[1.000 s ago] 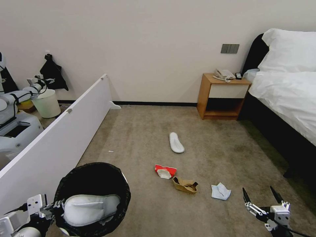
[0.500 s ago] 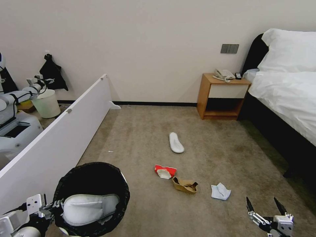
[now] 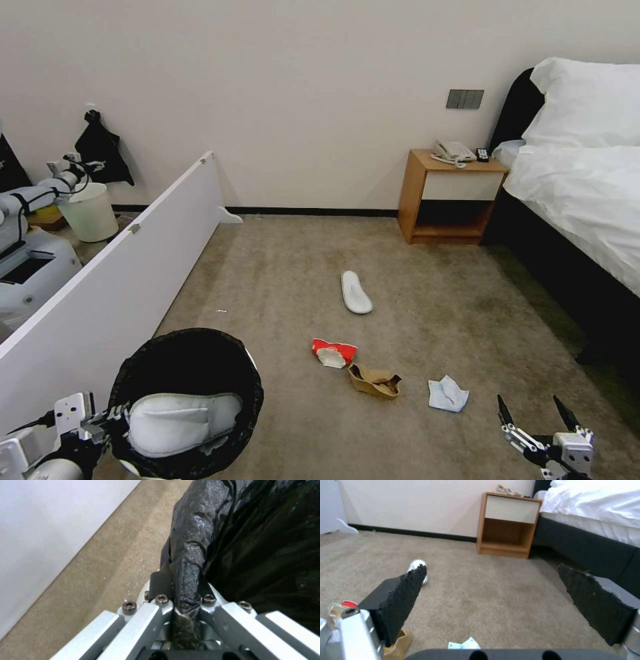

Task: Pick up the trash bin, then pick up the garbage from the floor and place it into the trash bin.

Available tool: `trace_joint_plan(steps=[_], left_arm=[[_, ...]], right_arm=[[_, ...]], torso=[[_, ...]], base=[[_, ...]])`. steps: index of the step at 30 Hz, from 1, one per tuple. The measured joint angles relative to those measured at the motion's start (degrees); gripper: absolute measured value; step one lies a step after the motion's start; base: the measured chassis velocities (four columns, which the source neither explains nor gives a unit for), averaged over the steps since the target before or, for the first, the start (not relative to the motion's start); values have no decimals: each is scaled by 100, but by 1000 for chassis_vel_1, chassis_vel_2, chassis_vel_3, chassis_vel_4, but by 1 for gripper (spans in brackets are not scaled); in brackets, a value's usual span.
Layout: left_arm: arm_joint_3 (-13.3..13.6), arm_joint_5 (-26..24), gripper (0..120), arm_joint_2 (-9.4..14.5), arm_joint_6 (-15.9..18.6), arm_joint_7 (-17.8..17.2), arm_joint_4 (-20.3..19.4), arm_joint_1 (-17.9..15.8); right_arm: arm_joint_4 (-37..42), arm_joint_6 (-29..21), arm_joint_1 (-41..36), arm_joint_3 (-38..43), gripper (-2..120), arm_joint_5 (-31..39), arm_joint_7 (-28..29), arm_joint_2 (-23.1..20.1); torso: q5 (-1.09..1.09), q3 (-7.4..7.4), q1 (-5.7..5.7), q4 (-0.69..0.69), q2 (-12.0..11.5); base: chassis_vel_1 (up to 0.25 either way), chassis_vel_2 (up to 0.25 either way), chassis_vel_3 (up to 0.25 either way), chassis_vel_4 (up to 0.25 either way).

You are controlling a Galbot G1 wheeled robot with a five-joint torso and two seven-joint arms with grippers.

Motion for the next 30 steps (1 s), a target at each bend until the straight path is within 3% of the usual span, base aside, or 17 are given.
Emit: trace_joint_plan(steps=[30], left_arm=[[21, 2, 2, 24, 21, -27, 0, -90]], right_arm=[[10, -19, 36, 5, 100, 48, -29, -64]], torso=[[0, 0, 0, 0, 0]], base=[[-7, 4, 7, -5]])
